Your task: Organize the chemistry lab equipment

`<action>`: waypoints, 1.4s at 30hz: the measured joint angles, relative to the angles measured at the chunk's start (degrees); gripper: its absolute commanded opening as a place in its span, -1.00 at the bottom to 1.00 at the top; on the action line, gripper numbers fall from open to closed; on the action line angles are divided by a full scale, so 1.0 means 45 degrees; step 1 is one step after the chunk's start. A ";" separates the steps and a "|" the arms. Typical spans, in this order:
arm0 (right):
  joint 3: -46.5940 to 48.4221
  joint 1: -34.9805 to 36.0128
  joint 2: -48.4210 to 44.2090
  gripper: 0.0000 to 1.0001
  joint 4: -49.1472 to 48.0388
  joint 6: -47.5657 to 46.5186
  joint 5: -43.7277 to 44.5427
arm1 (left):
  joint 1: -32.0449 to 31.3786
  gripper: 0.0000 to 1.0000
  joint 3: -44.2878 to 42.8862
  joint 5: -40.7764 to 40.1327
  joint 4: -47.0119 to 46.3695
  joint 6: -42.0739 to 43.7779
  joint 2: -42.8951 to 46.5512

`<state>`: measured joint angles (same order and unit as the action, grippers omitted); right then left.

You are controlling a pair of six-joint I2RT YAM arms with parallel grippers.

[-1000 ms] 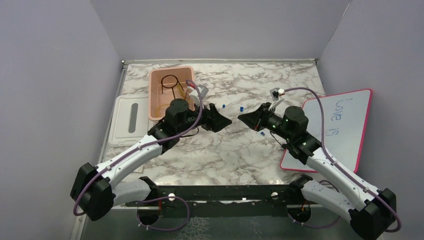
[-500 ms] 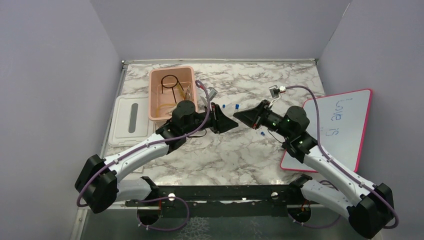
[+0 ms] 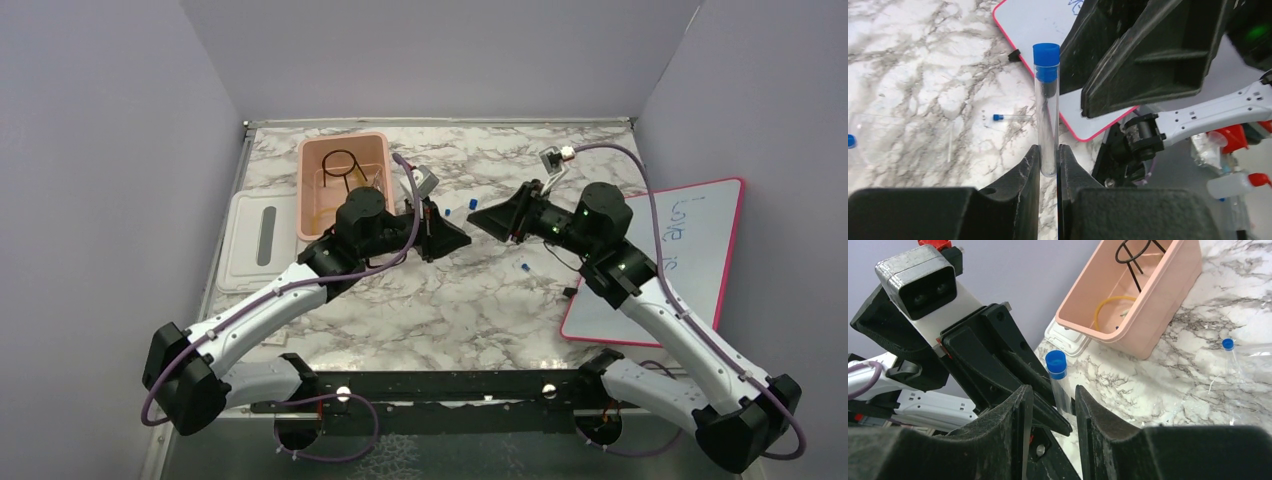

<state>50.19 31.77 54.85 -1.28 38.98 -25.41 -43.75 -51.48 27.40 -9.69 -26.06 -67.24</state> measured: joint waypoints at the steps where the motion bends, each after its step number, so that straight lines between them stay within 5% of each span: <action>1: 0.0359 0.0000 0.0005 -0.15 0.0418 -0.0151 0.0039 | 0.0000 -1.00 -0.0233 -0.0034 0.0369 0.0316 0.0083; 10: 0.2637 0.0000 0.1277 -0.12 0.2977 -0.1749 -0.0500 | 0.0000 -1.00 -0.1195 -0.0044 0.3079 0.2827 0.0403; 22: 0.3215 -0.0005 0.2225 -0.71 0.3920 -0.2584 -0.2142 | 0.0000 -1.00 -0.1399 -0.0005 0.4585 0.4138 0.0646; 23: 0.3230 -0.0005 0.2244 -0.73 0.3920 -0.2613 -0.2205 | 0.0000 -0.92 -0.1399 -0.0005 0.4663 0.4172 0.0695; 26: 0.3240 -0.0005 0.2312 -0.73 0.3915 -0.2705 -0.2327 | 0.0000 -0.17 -0.1413 -0.0029 0.4877 0.4245 0.0767; 29: 0.3240 -0.0005 0.2312 -0.73 0.3920 -0.2812 -0.2293 | -0.0024 0.13 -0.1564 -0.0593 0.5090 0.4255 0.0777; 36: 0.3075 0.0010 0.2302 -0.74 0.3808 -0.4022 -0.0228 | -0.0034 0.29 -0.1841 -0.4138 0.5683 0.3915 0.1851; 42: 0.0845 0.0049 0.1904 -0.78 0.2569 -0.5260 0.2482 | -0.0034 0.33 -0.0384 -0.5969 0.4639 0.3512 0.4328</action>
<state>54.00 31.99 63.42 10.28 15.31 -14.24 -43.90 -53.21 0.54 11.18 -10.26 -47.77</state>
